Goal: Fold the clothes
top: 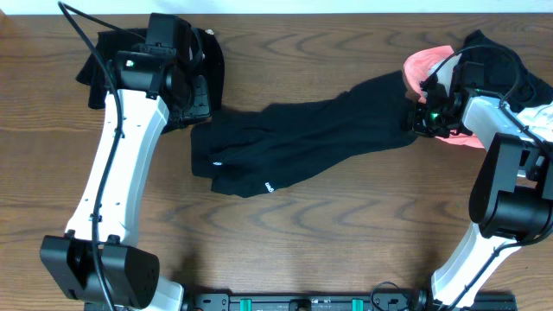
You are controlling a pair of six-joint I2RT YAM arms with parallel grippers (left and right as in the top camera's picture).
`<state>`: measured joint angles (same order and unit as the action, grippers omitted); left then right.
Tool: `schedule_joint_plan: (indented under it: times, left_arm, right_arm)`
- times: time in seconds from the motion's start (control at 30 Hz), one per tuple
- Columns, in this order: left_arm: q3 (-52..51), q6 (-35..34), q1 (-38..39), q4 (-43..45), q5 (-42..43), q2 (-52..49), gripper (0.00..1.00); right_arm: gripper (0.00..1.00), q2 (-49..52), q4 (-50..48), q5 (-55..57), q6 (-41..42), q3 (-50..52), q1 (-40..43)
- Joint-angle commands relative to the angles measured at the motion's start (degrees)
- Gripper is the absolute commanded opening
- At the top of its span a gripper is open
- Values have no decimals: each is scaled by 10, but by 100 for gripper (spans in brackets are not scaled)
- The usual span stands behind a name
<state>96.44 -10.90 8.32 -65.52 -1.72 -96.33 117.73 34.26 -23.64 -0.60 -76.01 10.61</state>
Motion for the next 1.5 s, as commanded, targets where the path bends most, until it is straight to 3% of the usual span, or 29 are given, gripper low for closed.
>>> schedule_joint_plan:
  times: [0.0, 0.53, 0.77, 1.13, 1.47]
  left_arm:
    - [4, -7, -1, -3, -3, -2, 56]
    - [4, -8, -1, 0, -3, -2, 56]
    - [4, -8, -3, 5, -3, -2, 56]
    - [4, -38, -51, 23, -2, 22, 56]
    - [4, -38, -74, 29, 12, 38, 56]
  right_arm:
    - [1, 6, 7, -35, 10, -10, 1]
    - [1, -98, 62, -75, -5, -75, -14]
    - [1, -108, 85, -75, -74, -75, -96]
    - [1, -108, 161, 24, -145, -75, -232]
    - [1, -105, 100, 36, -153, -75, -318]
